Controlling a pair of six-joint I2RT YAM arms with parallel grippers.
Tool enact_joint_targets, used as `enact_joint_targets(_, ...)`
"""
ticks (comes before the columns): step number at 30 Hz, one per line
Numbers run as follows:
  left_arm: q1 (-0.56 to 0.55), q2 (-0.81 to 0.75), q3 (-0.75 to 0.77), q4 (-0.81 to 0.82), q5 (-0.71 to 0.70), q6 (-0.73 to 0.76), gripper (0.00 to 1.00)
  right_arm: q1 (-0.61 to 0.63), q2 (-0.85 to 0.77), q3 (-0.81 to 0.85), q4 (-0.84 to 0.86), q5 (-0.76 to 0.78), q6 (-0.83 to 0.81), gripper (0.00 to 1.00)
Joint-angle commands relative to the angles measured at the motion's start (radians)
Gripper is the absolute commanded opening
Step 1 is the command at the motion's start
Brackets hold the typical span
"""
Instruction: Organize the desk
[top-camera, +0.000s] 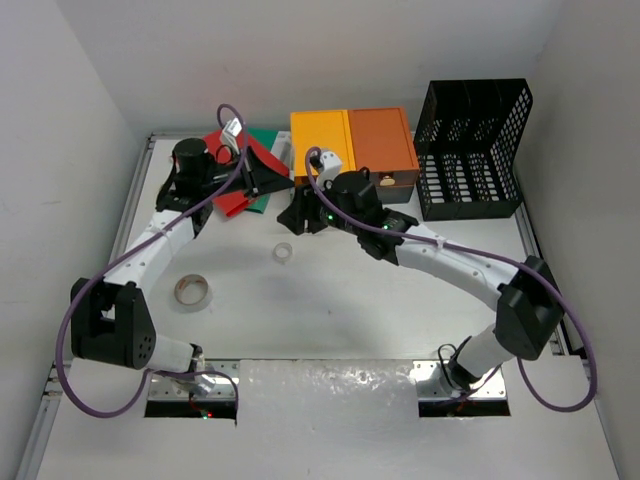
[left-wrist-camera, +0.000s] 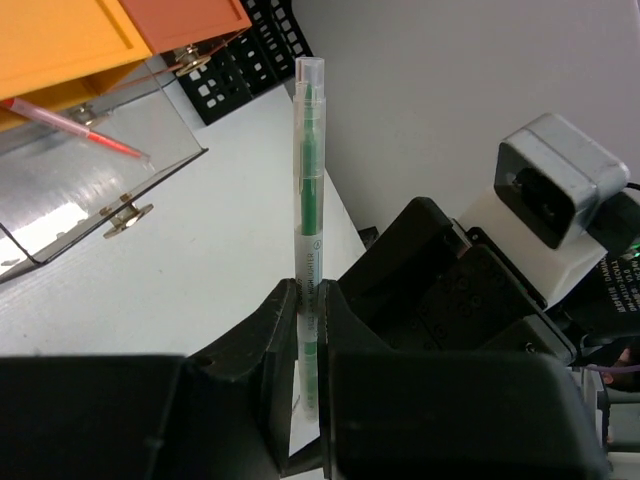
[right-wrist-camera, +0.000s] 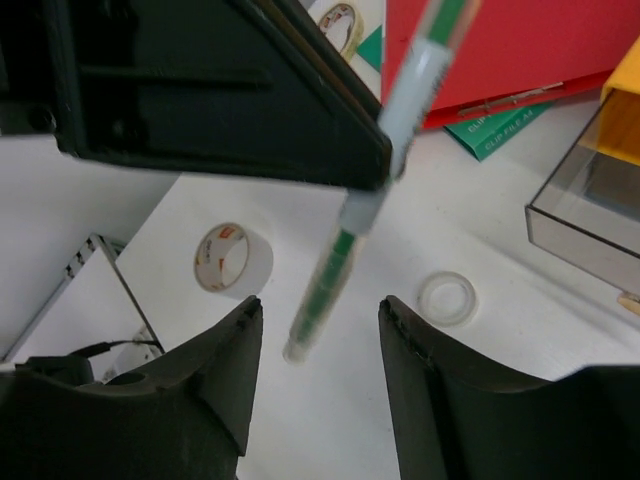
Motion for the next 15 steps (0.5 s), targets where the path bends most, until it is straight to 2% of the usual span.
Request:
enact_joint_targets(1, 0.007, -0.016, -0.012, 0.05, -0.003, -0.011, 0.0, -0.007, 0.031, 0.063, 0.059, -0.024, 0.038, 0.48)
enact_joint_targets(6, 0.007, -0.02, -0.021, 0.011, -0.015, 0.022, 0.0, -0.024, 0.014, 0.025, 0.087, 0.002, 0.055, 0.47)
enact_joint_targets(9, 0.007, -0.019, -0.02, 0.004, -0.012, 0.024, 0.0, -0.03, 0.016, 0.014, 0.099, 0.017, 0.058, 0.43)
enact_joint_targets(13, 0.007, -0.023, -0.021, -0.018, -0.021, 0.048, 0.0, -0.036, 0.034, 0.025, 0.099, 0.029, 0.063, 0.32)
enact_joint_targets(15, 0.007, -0.027, -0.035, -0.013, -0.038, 0.053, 0.0, -0.038, 0.051, 0.038, 0.101, 0.045, 0.058, 0.16)
